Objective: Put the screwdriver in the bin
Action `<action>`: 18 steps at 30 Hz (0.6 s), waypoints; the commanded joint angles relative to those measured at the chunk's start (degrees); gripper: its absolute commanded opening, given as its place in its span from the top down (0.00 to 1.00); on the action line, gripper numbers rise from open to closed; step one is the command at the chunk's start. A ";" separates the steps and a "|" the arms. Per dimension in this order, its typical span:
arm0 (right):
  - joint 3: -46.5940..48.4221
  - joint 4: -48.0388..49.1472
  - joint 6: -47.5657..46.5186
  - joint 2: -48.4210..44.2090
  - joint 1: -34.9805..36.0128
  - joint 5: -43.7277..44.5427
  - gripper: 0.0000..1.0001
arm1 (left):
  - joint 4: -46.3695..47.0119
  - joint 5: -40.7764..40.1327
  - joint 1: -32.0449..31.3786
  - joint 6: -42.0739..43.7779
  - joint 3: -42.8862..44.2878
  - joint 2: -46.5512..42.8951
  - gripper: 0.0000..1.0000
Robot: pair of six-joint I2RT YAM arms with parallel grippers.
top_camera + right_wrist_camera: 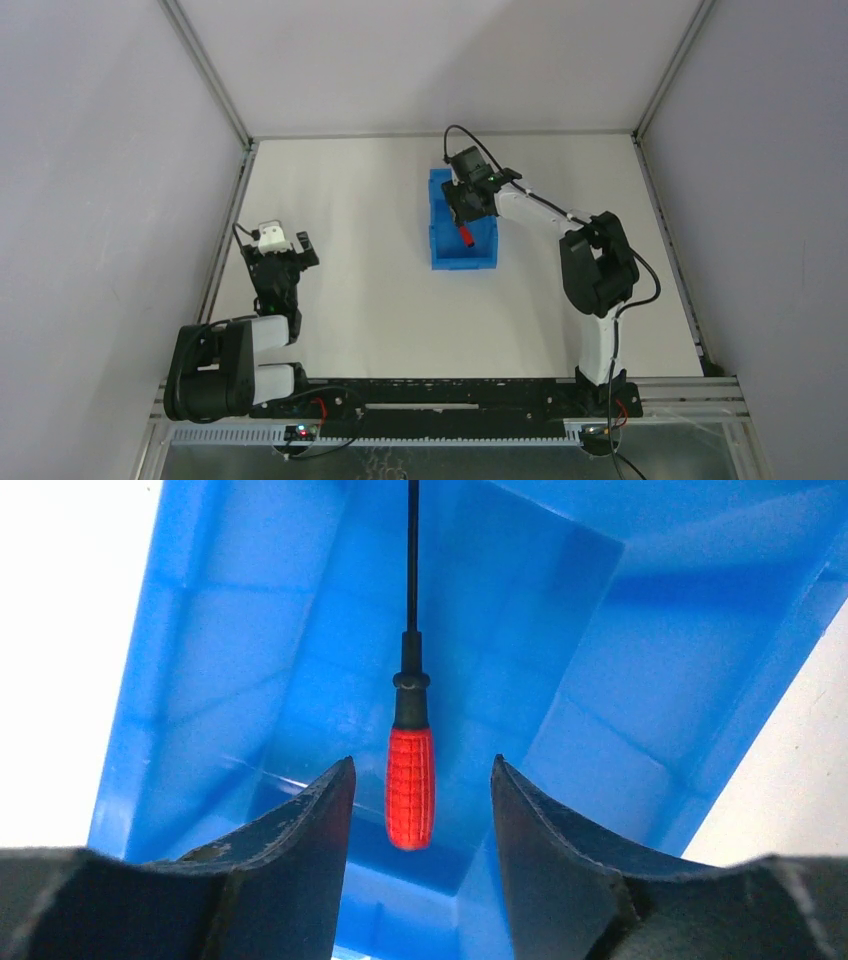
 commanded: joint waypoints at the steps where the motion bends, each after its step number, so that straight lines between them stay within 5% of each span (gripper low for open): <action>1: 0.44 2.85 0.87 -2.38 0.98 1.58 0.39 | 3.89 0.16 -0.12 0.37 2.30 -0.61 0.00; 12: 1.07 -2.78 3.40 -13.43 0.53 5.92 0.29 | 3.89 0.16 -0.12 0.33 2.30 -0.63 0.00; 18: -3.02 -5.64 3.65 -20.55 -7.14 6.71 0.16 | 3.89 0.13 -0.08 0.33 2.37 -0.61 0.00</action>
